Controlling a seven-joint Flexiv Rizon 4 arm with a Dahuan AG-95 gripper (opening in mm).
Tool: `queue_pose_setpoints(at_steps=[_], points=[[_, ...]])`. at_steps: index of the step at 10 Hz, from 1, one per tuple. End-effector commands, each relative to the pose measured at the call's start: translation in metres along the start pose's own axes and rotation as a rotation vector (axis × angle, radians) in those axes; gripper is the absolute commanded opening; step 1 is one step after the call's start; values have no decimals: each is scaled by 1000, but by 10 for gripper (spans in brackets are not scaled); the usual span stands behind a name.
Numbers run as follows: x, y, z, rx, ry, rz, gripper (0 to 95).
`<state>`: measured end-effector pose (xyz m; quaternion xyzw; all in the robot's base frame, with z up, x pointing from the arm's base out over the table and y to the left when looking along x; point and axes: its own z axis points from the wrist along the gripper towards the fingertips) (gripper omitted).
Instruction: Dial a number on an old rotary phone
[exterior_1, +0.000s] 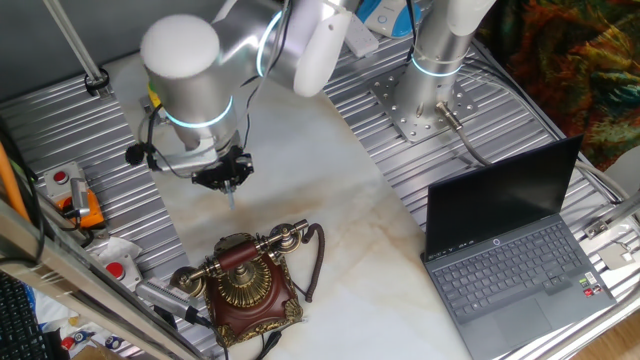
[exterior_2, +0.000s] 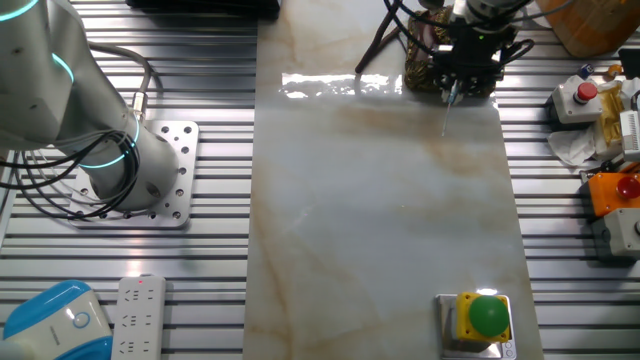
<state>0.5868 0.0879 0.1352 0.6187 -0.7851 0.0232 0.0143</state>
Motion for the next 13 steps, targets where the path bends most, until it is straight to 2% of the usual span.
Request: queue_pose_setpoints(at_steps=[1, 3, 5, 7, 13], points=[[2, 2, -1, 4, -5, -3, 0], [2, 2, -1, 6, -5, -6, 0], [2, 2, -1, 5, -26, 8, 0], [2, 2, -1, 9, -16, 1, 0], [0, 0, -2, 5, -22, 7, 0]])
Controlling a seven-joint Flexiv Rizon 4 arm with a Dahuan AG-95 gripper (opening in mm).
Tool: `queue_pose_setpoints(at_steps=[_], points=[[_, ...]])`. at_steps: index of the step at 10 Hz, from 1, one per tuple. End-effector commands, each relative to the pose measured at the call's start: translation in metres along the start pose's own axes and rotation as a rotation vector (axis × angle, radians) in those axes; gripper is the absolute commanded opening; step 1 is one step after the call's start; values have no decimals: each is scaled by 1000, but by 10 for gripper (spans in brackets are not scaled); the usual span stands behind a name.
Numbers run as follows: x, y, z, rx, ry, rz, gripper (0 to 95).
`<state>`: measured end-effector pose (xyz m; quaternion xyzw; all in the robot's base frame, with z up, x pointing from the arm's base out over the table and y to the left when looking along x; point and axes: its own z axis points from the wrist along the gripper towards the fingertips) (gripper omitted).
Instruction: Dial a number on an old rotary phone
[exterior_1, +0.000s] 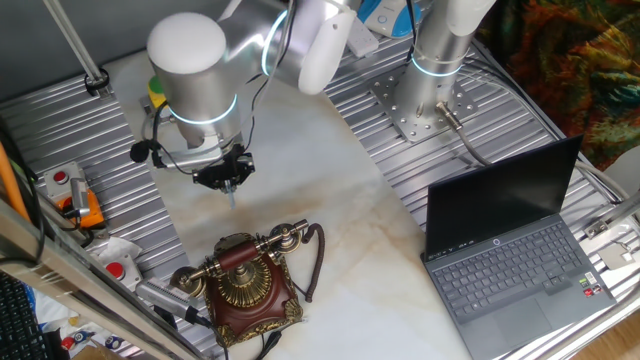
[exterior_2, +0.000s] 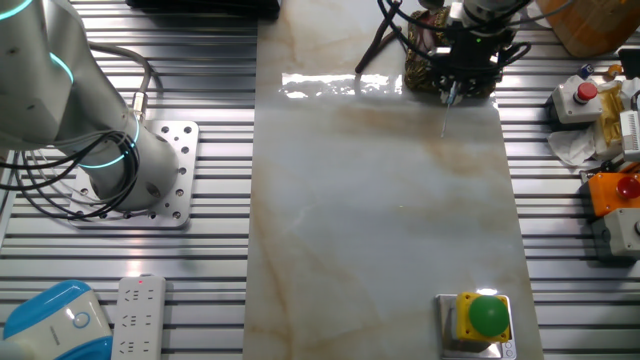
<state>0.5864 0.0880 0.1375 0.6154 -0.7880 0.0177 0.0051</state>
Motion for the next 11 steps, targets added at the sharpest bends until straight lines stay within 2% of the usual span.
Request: queue_pose_setpoints(at_steps=[1, 7, 9, 11], points=[[-4, -3, 0, 2, 2, -3, 0], [-27, -19, 8, 4, 17, -7, 0], [-40, -25, 10, 9, 37, -12, 0], [-45, -28, 14, 9, 46, -10, 0]])
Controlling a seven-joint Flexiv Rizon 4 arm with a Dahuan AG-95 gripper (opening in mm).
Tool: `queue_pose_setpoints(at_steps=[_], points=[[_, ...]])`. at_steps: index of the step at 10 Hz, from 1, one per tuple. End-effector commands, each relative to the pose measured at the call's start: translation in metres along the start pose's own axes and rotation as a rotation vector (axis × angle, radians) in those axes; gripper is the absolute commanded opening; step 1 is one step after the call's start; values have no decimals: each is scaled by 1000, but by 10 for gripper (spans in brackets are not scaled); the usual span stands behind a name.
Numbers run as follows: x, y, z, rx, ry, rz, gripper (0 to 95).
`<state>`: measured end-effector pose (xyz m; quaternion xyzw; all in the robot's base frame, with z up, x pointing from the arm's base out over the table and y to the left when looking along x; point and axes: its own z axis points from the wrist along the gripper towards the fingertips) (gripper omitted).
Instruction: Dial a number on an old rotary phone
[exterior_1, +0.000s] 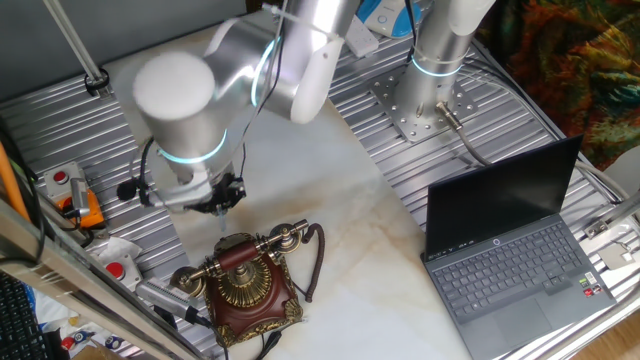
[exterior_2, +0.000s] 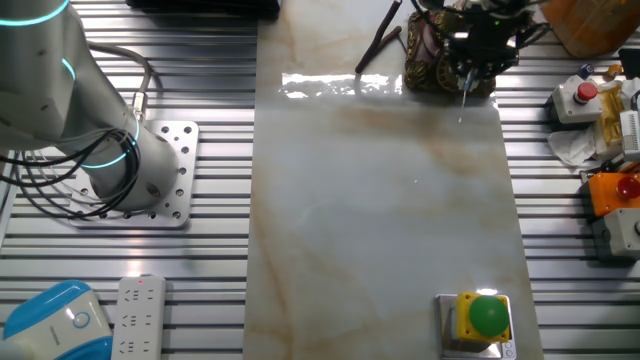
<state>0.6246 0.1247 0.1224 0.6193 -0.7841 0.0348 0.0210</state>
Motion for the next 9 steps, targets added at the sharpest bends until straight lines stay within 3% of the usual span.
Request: queue_pose_setpoints(at_steps=[1, 5, 9], points=[[-3, -1, -1, 2, 0, 4, 0], [-12, -4, -5, -7, 41, 15, 0], [-13, -5, -6, -17, 41, 29, 0]])
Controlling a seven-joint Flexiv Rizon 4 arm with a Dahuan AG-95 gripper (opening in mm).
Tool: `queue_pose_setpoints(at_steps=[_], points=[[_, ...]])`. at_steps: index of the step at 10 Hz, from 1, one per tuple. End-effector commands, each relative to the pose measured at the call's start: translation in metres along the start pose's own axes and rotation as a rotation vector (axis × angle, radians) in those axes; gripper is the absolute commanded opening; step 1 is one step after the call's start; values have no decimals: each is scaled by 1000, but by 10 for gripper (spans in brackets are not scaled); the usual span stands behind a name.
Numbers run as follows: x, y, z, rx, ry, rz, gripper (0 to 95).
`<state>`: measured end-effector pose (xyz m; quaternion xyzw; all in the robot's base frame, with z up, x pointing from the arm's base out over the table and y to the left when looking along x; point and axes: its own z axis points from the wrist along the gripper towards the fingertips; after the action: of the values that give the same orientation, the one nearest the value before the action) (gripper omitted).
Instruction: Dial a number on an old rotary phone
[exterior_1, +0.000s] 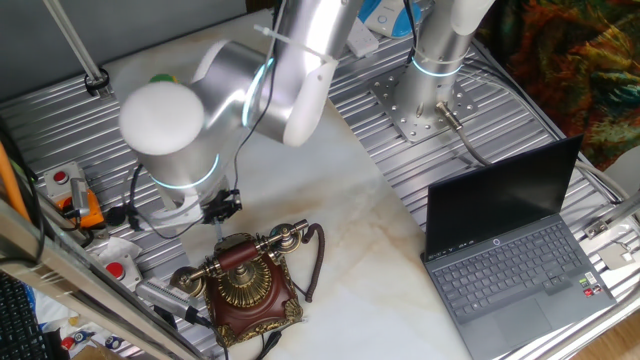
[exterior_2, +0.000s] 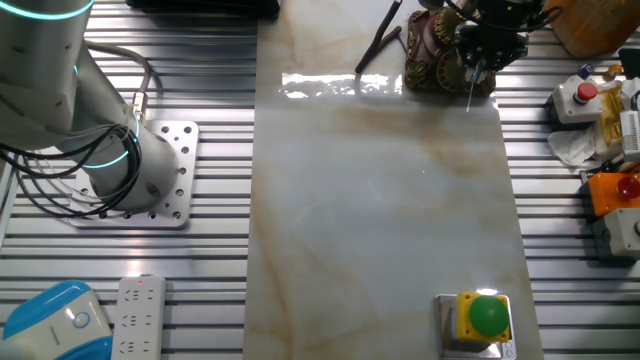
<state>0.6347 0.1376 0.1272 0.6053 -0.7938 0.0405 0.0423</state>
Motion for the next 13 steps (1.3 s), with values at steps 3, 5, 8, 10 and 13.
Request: queue_pose_setpoints(at_steps=[3, 5, 8, 10, 13], points=[[2, 3, 0, 3, -4, 1, 0], [2, 2, 0, -1, 2, -18, 0], [1, 2, -1, 4, 0, 15, 0], [1, 2, -1, 6, 5, 104, 0], [1, 2, -1, 18, -6, 154, 0]])
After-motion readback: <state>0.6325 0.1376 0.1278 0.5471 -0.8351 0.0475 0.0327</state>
